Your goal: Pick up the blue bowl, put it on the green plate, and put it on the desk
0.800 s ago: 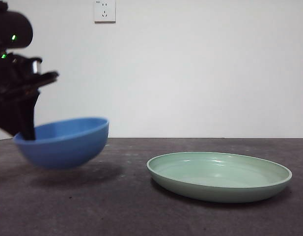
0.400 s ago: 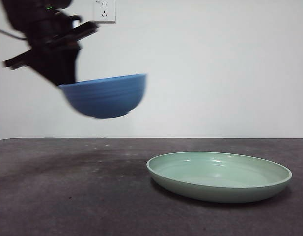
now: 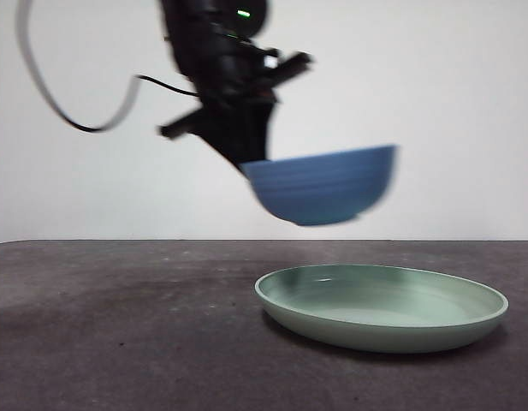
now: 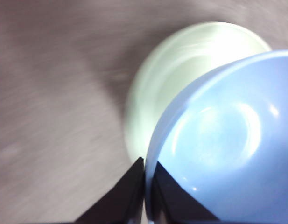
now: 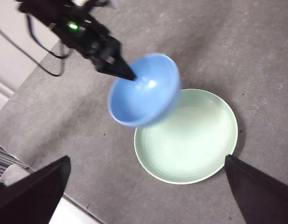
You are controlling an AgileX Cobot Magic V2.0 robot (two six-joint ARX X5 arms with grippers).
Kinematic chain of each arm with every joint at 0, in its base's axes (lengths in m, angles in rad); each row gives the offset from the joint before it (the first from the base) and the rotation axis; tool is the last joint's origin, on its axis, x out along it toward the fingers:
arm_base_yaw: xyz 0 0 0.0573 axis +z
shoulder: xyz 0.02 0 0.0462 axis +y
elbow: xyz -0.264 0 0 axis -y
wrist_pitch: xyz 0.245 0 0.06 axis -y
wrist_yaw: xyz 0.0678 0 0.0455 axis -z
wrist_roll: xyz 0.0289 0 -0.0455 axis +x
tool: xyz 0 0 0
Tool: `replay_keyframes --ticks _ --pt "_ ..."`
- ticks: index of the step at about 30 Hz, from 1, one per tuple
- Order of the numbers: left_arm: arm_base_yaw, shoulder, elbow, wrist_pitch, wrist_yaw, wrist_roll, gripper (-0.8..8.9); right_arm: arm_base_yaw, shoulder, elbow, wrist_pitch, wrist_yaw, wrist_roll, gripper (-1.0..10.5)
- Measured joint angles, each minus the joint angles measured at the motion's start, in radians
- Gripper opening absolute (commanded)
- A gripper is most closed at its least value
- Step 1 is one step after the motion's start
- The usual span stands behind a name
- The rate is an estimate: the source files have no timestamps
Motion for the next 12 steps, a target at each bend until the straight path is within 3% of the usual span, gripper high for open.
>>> replay_keyframes --ticks 6,12 --pt "-0.071 0.19 0.218 -0.109 0.0 0.01 0.15 0.0 0.0 0.0 0.0 0.0 0.0 5.6" --pt "-0.085 0.266 0.249 -0.116 -0.001 0.015 0.15 0.0 0.0 0.0 0.0 0.0 0.0 5.6"
